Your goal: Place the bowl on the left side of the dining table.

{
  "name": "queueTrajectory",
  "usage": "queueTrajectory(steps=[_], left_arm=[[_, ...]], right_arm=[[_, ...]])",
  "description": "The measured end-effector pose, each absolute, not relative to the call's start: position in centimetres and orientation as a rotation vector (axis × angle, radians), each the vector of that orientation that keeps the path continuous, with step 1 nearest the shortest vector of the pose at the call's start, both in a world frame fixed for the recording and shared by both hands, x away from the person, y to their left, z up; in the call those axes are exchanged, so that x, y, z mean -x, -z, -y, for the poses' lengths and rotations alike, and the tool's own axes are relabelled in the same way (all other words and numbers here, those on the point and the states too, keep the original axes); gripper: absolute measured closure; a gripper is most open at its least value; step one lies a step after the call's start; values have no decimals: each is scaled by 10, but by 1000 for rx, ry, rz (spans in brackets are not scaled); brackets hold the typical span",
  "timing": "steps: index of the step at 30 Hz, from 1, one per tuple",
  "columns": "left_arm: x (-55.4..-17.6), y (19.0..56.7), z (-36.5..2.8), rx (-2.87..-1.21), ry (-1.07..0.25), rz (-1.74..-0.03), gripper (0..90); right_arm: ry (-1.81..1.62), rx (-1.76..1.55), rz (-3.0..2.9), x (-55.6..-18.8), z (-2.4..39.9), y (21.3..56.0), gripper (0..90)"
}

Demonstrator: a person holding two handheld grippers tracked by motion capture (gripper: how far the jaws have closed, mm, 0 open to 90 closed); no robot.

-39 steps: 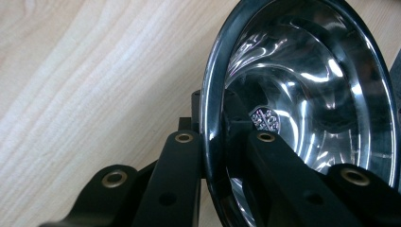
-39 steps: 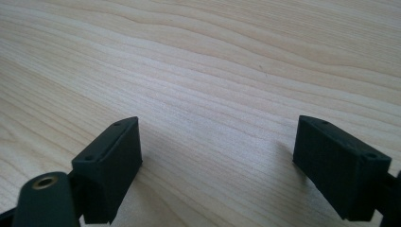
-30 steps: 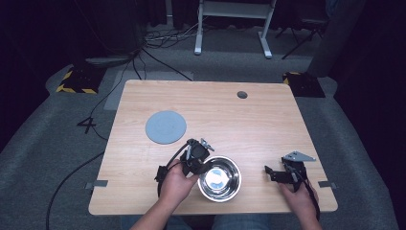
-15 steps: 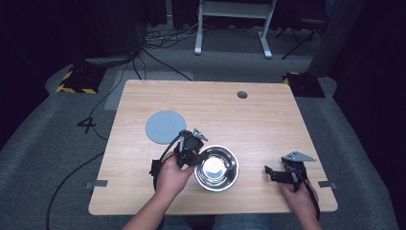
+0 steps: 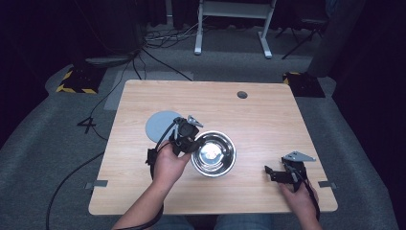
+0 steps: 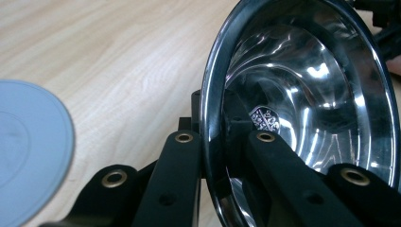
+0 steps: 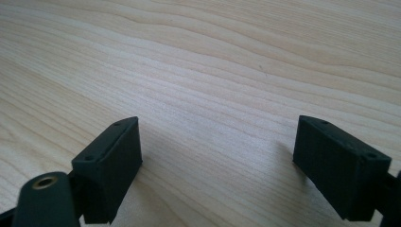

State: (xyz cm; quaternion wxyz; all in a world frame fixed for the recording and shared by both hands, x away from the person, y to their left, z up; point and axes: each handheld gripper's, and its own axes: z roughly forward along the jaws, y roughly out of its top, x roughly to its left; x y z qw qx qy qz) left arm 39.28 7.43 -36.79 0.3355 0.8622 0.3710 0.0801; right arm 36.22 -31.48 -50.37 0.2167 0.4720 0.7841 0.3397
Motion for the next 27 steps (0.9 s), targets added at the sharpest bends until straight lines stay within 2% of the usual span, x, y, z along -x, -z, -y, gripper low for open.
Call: queueTrajectory(steps=[5,11,20,27], left_arm=[[-402,358,-85,-2153,-215,-1013,867],[-409,349,-95,-2146,-278,-1037,867],[-420,348,-106,-2091,-249,-1102,867],[-431,345,-117,-2060,-292,-1156,867]], right_arm=[[-941,-1307,-2173,-362,315,504,163],[-941,-1309,-2171,-362,315,504,163],[-949,-1321,-2166,-362,314,504,163],[-949,-1322,-2166,-362,314,504,163]])
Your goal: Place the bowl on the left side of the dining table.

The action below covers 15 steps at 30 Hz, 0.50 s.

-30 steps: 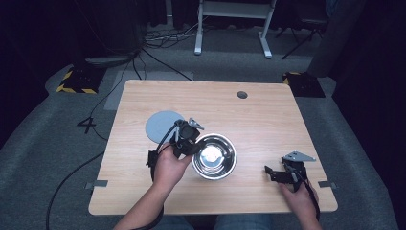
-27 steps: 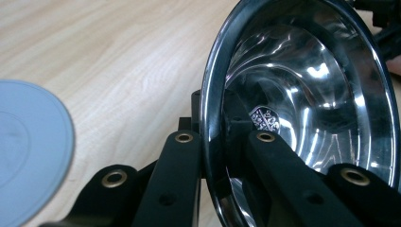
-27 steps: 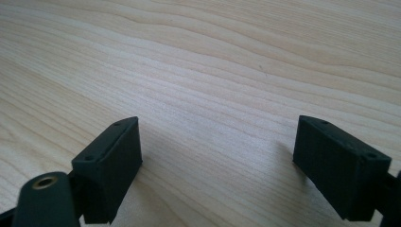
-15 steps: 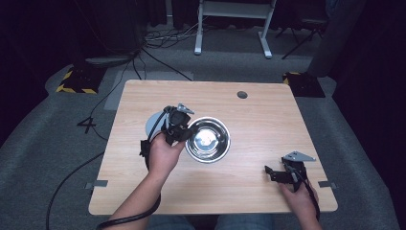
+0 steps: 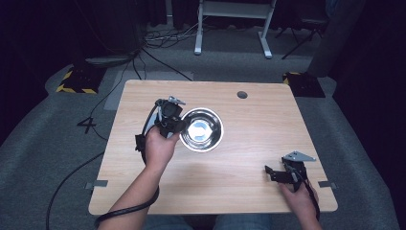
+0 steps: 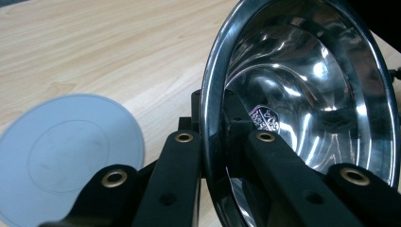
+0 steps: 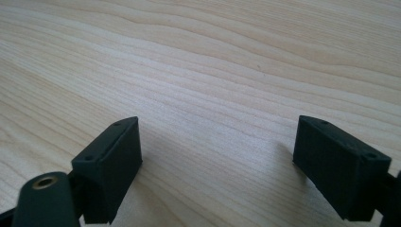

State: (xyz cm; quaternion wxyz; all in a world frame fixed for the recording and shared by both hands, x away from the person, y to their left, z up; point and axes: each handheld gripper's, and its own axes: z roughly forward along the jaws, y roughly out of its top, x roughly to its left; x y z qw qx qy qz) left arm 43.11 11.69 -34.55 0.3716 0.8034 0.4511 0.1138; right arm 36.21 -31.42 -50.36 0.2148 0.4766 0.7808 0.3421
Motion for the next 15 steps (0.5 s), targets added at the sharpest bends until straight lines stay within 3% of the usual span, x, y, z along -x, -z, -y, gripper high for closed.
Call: queueTrajectory(steps=[15], left_arm=[[-467,342,-152,-1958,-261,-1280,867]], right_arm=[[-948,-1322,-2166,-362,314,504,163]])
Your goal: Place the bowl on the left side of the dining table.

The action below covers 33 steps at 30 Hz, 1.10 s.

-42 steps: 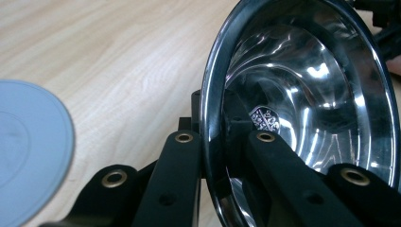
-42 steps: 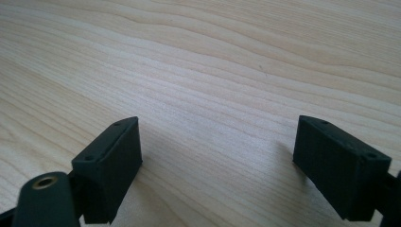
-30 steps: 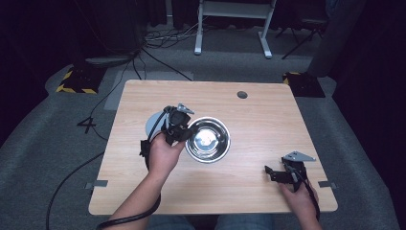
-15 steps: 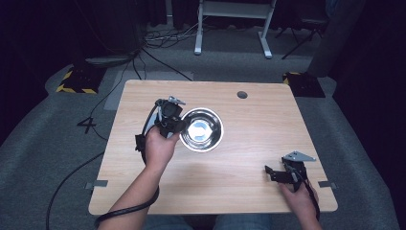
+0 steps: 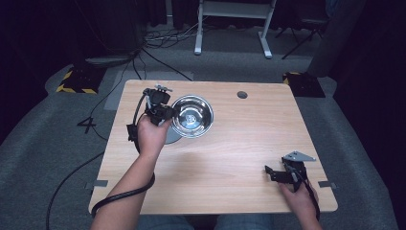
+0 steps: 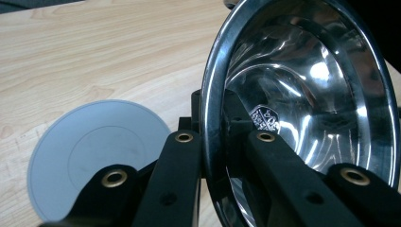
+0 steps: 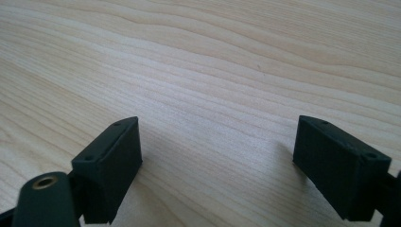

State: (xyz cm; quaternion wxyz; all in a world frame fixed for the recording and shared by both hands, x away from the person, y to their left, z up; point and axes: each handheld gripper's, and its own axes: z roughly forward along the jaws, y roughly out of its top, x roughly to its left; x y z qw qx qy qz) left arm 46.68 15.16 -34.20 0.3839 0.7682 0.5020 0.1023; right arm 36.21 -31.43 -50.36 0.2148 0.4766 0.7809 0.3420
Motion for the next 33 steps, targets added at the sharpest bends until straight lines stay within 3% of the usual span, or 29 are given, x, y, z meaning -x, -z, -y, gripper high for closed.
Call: queueTrajectory(steps=[26,33], left_arm=[[-523,364,-208,-1849,-242,-1564,867],[-530,377,-210,-1914,-267,-1603,867]], right_arm=[[-947,-1326,-2162,-362,314,504,163],[-947,-1327,-2162,-362,314,504,163]])
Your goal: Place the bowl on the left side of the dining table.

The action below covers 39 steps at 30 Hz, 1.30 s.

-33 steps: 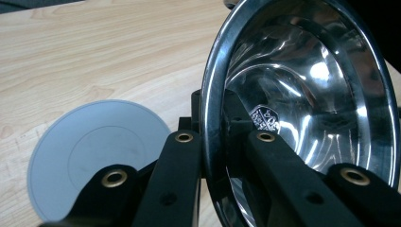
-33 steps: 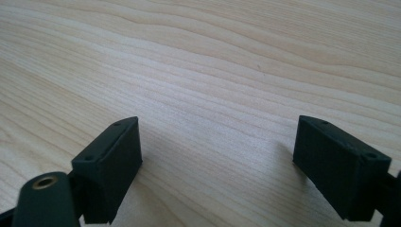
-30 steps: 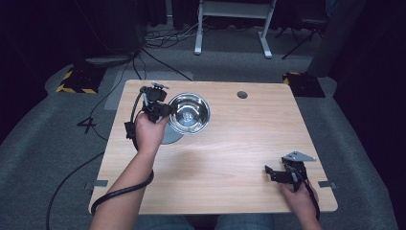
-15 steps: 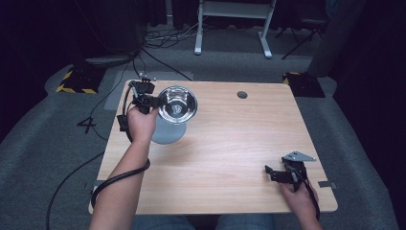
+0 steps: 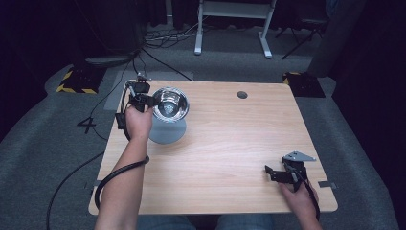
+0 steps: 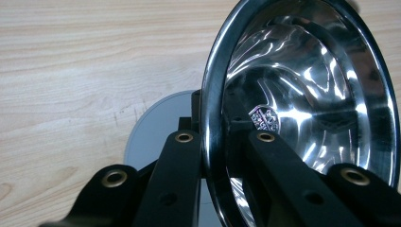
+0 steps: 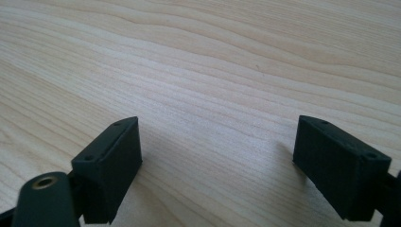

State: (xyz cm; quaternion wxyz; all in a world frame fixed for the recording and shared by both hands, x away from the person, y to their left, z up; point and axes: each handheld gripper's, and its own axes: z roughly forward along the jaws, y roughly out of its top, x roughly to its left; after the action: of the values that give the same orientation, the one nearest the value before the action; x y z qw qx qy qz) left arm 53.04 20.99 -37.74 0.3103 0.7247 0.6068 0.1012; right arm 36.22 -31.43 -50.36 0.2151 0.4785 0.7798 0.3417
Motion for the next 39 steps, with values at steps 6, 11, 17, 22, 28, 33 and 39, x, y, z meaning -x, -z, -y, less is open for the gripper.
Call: queueTrajectory(steps=[6,11,17,22,28,33,39], left_arm=[[-536,397,-217,-1876,-219,-1656,867],[-540,408,-219,-1862,-190,-1672,867],[-546,419,-218,-1936,-198,-1681,867],[-547,428,-218,-1959,-163,-1688,866],[-546,438,-226,-1937,-139,-1723,866],[-546,443,-229,-1896,-126,-1744,866],[-545,448,-232,-1907,-91,-1743,865]], right_arm=[[-947,-1326,-2162,-362,314,504,163],[-947,-1326,-2162,-362,314,504,163],[-947,-1327,-2162,-362,314,504,163],[-947,-1326,-2162,-362,314,504,163],[-947,-1326,-2162,-362,314,504,163],[-947,-1326,-2162,-362,314,504,163],[-947,-1326,-2162,-362,314,504,163]])
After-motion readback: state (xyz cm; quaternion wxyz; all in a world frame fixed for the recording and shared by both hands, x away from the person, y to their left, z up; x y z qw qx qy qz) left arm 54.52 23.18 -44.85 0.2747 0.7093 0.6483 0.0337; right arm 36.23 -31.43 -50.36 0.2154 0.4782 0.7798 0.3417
